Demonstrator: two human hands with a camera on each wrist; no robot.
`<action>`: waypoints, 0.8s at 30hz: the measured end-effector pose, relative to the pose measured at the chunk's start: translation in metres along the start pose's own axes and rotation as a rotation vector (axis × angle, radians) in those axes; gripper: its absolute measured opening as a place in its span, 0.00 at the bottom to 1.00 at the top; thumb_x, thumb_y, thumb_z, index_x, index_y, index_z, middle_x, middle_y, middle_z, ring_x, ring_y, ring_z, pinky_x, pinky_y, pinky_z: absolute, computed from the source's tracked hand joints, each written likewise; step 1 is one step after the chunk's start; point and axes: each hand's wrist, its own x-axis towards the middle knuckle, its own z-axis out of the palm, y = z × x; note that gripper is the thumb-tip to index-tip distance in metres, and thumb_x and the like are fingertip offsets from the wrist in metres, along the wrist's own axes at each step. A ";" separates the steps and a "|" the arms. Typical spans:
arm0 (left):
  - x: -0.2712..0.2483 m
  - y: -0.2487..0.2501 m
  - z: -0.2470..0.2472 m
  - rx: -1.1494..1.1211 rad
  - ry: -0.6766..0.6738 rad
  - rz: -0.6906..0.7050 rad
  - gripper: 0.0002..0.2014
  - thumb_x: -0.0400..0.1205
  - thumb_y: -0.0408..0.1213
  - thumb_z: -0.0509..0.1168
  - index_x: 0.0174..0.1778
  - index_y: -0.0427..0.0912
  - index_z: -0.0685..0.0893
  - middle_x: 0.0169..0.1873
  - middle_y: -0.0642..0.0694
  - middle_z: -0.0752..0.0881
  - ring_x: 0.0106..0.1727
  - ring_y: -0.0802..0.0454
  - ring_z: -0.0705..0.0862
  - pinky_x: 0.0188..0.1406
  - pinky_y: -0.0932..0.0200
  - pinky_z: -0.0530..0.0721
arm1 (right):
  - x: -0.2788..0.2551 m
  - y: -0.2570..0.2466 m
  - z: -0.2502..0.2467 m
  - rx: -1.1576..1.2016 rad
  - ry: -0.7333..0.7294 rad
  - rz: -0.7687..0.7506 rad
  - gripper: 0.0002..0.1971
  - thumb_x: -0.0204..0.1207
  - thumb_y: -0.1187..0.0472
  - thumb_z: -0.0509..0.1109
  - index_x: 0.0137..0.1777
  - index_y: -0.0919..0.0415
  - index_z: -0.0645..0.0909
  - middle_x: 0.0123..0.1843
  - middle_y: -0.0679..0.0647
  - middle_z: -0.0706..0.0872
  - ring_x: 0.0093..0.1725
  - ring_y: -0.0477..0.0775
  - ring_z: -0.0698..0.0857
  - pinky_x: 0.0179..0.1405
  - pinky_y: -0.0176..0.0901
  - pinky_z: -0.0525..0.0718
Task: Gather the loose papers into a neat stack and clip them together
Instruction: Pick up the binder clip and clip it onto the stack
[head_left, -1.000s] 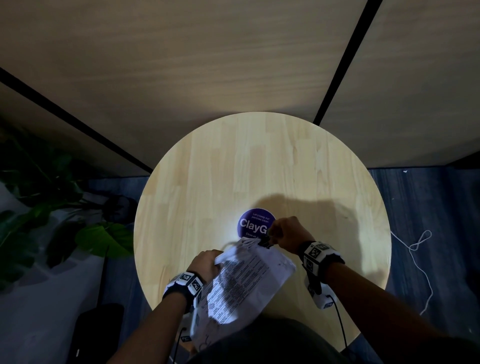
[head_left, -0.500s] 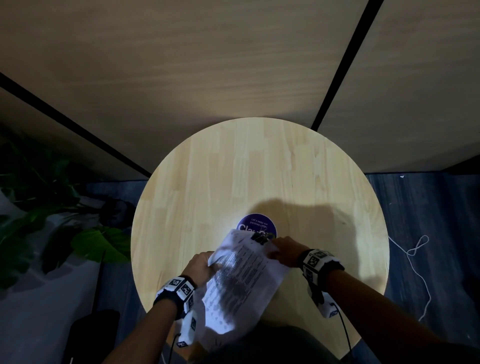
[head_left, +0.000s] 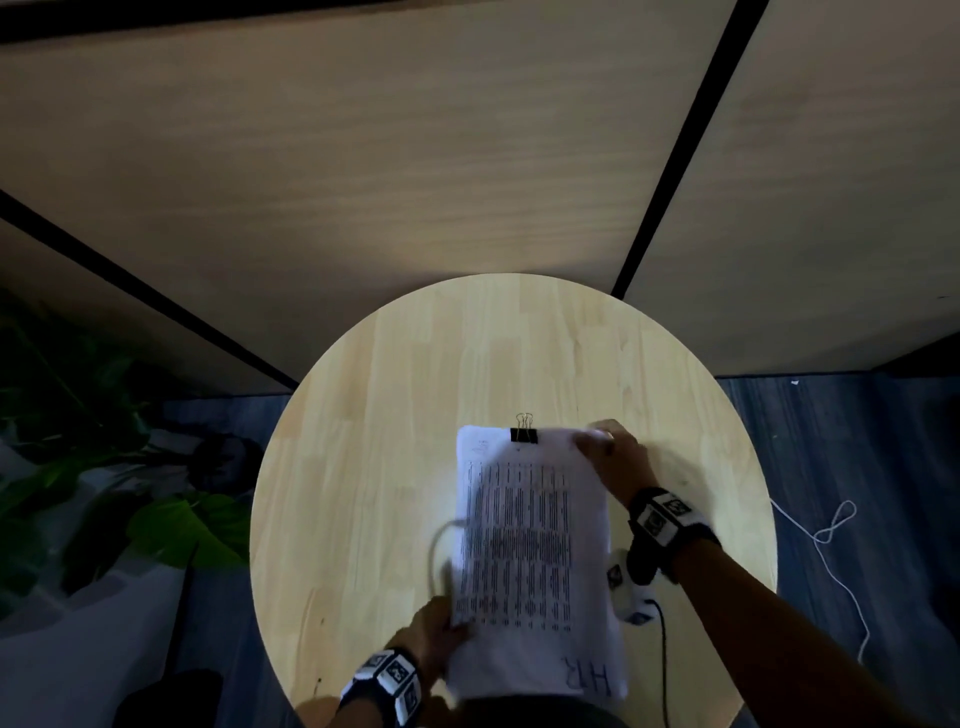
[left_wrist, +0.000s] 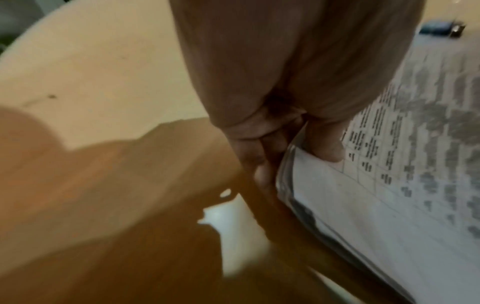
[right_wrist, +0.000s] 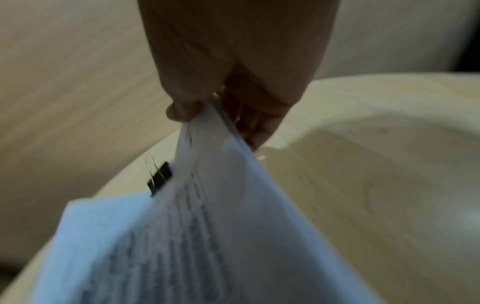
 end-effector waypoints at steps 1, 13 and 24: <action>0.009 0.005 0.002 -0.026 0.027 0.004 0.21 0.74 0.51 0.67 0.63 0.51 0.83 0.60 0.50 0.87 0.60 0.55 0.85 0.61 0.54 0.84 | -0.001 0.011 0.002 0.107 -0.010 0.119 0.16 0.76 0.47 0.70 0.53 0.60 0.82 0.47 0.57 0.86 0.46 0.60 0.85 0.44 0.49 0.83; 0.088 0.166 -0.028 -0.022 0.158 0.164 0.11 0.82 0.39 0.61 0.59 0.41 0.77 0.52 0.43 0.84 0.52 0.47 0.82 0.46 0.55 0.81 | -0.040 0.095 0.003 0.100 -0.127 0.446 0.07 0.81 0.64 0.63 0.57 0.61 0.76 0.54 0.64 0.81 0.46 0.61 0.87 0.39 0.43 0.83; 0.093 0.236 -0.021 -0.382 -0.114 0.300 0.27 0.72 0.23 0.66 0.64 0.51 0.76 0.49 0.35 0.85 0.40 0.44 0.84 0.34 0.53 0.83 | 0.044 0.097 -0.032 0.235 0.246 0.588 0.21 0.71 0.58 0.74 0.58 0.65 0.70 0.50 0.74 0.85 0.43 0.69 0.88 0.41 0.57 0.86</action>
